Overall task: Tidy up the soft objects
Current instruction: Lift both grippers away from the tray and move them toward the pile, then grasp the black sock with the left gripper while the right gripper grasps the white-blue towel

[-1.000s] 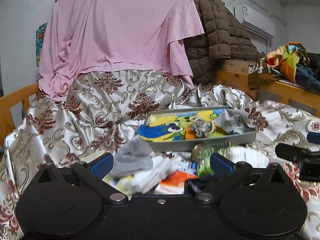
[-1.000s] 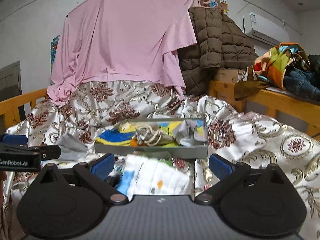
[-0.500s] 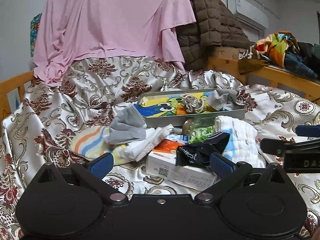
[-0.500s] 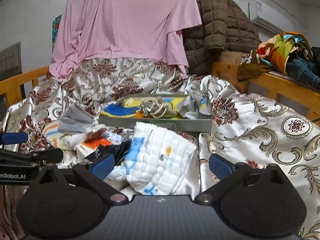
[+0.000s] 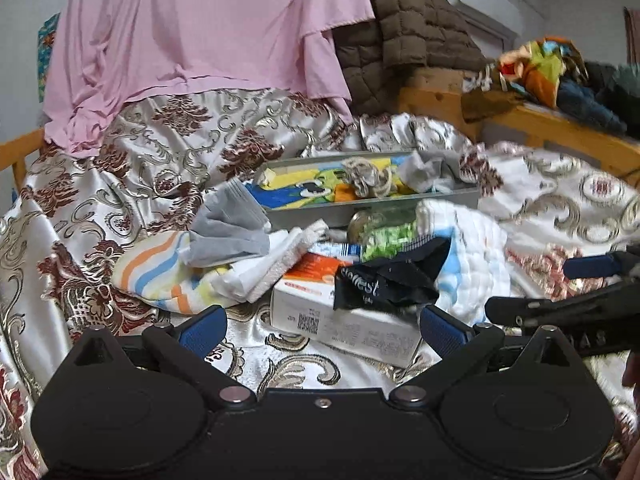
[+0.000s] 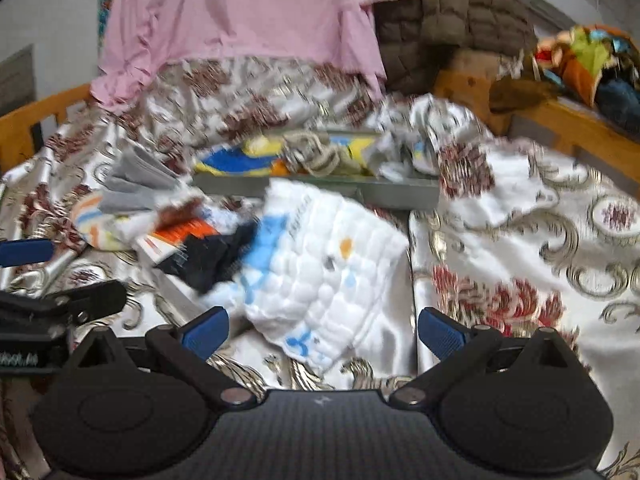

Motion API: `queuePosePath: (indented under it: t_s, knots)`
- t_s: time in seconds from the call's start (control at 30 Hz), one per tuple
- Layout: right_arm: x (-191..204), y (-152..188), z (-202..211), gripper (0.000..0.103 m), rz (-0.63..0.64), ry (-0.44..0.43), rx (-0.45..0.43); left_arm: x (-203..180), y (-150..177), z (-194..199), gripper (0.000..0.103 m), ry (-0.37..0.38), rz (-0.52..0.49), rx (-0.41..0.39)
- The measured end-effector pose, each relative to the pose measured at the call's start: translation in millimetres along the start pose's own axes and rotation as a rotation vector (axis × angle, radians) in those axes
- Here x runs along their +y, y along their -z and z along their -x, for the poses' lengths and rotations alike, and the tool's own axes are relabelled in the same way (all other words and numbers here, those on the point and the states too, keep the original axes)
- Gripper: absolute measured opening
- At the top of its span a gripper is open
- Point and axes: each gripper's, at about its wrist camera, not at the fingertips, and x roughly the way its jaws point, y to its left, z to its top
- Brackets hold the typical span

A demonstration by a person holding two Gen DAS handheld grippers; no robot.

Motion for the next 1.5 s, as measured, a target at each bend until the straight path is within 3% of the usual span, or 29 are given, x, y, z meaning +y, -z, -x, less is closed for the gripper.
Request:
queuePosePath:
  t_s: [0.2,0.47,0.73,0.93,1.17,1.5]
  knots:
    - [-16.8,-1.3,-13.0,0.103,-0.094,-0.045,0.022,-2.5,1.2,-9.8,0.102,-0.035,-0.04,-0.026]
    - [-32.3,-6.7,-21.7,0.103,-0.16,-0.107,-0.036,-4.1,-5.2,-38.4,0.102,0.064,-0.158,-0.051]
    - [-38.1,-13.4,-34.2,0.103,-0.167,-0.156,-0.027,-3.8,-12.9,-59.2,0.102,0.188,-0.259,-0.096]
    - [-39.2,-16.1,-43.5,0.103,-0.169,-0.183,-0.011,-4.1,-13.4,-72.6,0.102,0.272,-0.315,-0.063]
    - [-33.5,-17.0,-51.9,0.102,-0.148,-0.209,0.011,4.1,-19.3,-88.7,0.102,0.347,-0.259,0.005]
    - [-29.9,-16.3,-54.6,0.092,-0.144,-0.213,0.021,-6.0,-15.8,-90.6,0.084,0.441,-0.313,0.055]
